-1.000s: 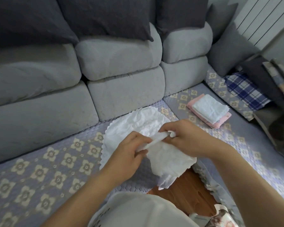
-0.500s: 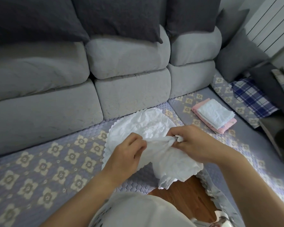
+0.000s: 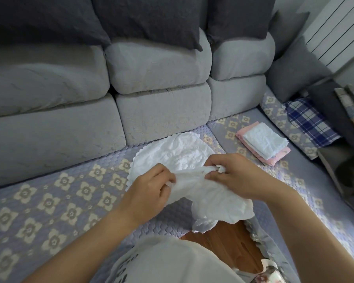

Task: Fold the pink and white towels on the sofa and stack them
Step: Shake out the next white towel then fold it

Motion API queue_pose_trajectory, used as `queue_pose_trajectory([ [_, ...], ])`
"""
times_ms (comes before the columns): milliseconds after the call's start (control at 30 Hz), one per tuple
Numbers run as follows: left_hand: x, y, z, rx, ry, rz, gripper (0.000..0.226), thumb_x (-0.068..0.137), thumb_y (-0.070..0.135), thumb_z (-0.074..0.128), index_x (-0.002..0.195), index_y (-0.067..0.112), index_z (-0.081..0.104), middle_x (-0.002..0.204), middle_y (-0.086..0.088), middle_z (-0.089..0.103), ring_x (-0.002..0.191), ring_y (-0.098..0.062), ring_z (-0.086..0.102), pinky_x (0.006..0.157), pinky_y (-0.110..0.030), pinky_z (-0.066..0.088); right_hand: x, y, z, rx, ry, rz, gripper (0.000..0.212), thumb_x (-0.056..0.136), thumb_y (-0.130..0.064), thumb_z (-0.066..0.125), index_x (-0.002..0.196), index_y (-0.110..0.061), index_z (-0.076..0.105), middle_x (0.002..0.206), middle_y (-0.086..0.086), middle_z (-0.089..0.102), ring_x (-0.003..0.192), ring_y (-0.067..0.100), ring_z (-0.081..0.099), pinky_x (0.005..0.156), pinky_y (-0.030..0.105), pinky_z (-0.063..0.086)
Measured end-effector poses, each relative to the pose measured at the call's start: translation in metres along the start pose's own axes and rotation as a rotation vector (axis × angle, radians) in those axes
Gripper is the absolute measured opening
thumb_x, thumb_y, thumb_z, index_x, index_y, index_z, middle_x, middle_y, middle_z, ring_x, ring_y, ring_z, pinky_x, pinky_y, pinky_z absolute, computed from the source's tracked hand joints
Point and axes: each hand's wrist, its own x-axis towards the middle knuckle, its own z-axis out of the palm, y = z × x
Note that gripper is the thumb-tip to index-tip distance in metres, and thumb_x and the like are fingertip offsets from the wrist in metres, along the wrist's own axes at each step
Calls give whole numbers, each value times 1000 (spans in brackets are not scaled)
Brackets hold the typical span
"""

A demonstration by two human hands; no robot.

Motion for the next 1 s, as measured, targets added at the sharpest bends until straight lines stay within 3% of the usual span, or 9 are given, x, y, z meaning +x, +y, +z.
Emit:
queue_pose_trajectory([
  [100,-1,10,13,-135,68,-117,7,92,5,64,91,11,67,90,11,56,78,2,52,74,-7,40,1,-1,4,-2,-11,-16,9,96,-31,64,87,-32,66,87,-10,67,83,9,61,72,30,51],
  [167,-2,8,17,-144,53,-91,19,87,-8,66,95,9,69,94,5,63,83,-4,58,78,-8,44,1,0,5,7,-9,-8,10,97,-32,63,87,-33,66,87,-11,67,83,8,62,73,32,51],
  [267,-13,1,15,-6,-108,114,34,74,-19,68,93,9,72,100,-4,66,76,-16,62,62,-16,51,1,3,4,18,-3,5,10,97,-33,62,89,-34,67,89,-13,68,84,7,63,77,35,53],
  [400,-15,8,25,42,-90,-36,48,75,-12,63,115,13,69,115,-1,62,73,-21,64,56,-29,56,2,-1,10,32,-26,-5,11,97,-32,63,88,-29,68,87,-8,68,82,12,63,75,39,53],
  [467,-11,17,31,-14,-32,-109,34,87,7,52,118,15,66,113,3,59,78,-19,63,60,-32,56,4,-5,14,41,-23,-14,12,97,-32,63,87,-27,68,86,-4,67,80,15,62,74,39,52],
  [600,-8,31,44,-51,30,-114,32,95,44,59,89,14,68,84,5,55,75,-13,52,64,-26,47,6,-9,16,44,40,-25,14,96,-30,64,83,-26,66,82,-1,66,79,15,60,74,39,50],
  [733,-12,28,46,-182,72,-265,26,88,28,62,68,19,47,76,11,40,63,-11,42,55,-20,36,7,-6,14,37,68,11,10,95,-31,65,87,-27,68,87,-4,69,85,14,63,77,38,52],
  [833,-15,23,34,-365,23,-318,36,87,21,64,61,22,38,72,5,42,61,-15,43,53,-25,34,3,0,12,19,91,40,7,94,-30,67,89,-30,71,89,-9,70,86,6,63,75,28,51],
  [1000,-21,20,17,-198,93,-157,33,100,34,59,81,12,74,82,6,64,71,-8,60,64,-23,52,-3,5,13,113,154,28,11,94,-24,68,99,-30,76,99,-21,73,95,-4,65,81,13,47],
])
